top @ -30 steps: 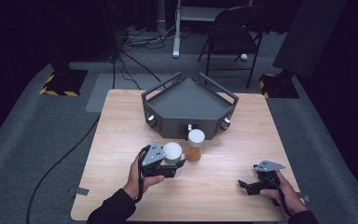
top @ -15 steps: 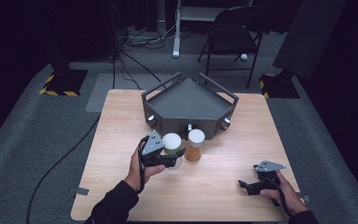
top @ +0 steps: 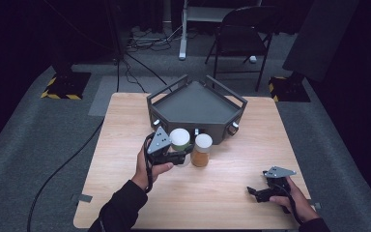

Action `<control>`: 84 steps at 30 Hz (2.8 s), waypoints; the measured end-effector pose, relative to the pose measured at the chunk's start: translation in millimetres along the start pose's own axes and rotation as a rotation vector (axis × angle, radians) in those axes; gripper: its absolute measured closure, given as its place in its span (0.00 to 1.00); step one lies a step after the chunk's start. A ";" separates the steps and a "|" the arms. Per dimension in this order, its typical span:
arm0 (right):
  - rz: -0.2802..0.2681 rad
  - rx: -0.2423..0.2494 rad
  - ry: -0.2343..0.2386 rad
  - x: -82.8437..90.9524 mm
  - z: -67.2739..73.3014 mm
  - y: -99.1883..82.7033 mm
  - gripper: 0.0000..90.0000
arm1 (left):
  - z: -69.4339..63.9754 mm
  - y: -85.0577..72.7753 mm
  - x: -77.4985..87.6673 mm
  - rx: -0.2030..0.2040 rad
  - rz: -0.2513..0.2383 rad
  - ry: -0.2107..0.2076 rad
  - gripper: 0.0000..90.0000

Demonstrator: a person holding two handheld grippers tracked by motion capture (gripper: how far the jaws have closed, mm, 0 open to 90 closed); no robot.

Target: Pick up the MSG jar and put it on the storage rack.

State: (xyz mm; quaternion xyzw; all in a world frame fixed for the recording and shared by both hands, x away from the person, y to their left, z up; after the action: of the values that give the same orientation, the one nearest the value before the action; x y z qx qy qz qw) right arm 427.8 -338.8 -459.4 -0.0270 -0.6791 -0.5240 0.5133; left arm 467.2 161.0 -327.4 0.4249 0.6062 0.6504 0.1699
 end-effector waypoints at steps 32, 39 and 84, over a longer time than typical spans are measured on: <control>0.000 -0.002 0.001 0.0 -0.1 0.0 0.00 | 31.0 58.7 -26.8 0.007 -0.007 0.059 0.38; 0.000 -0.003 0.001 -0.1 -0.1 0.0 0.00 | 36.3 70.6 -35.8 -0.004 -0.007 0.066 0.38; -0.002 0.000 0.002 -0.1 0.0 -0.1 0.00 | 82.7 87.6 -117.4 0.033 0.108 0.212 0.38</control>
State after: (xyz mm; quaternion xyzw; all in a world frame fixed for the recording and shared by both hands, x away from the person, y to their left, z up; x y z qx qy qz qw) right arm 427.8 -338.8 -459.5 -0.0261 -0.6787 -0.5245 0.5134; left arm 623.9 109.7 -294.3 0.3886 0.6075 0.6899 0.0628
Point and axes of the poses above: each handheld gripper's, and its own axes: x roughly backward along the jaws, y roughly out of its top, z roughly to its left, the point moved 7 cm from there along -x, roughly forward along the jaws, and after that the axes turned 2 degrees about x, right-handed, at the moved point
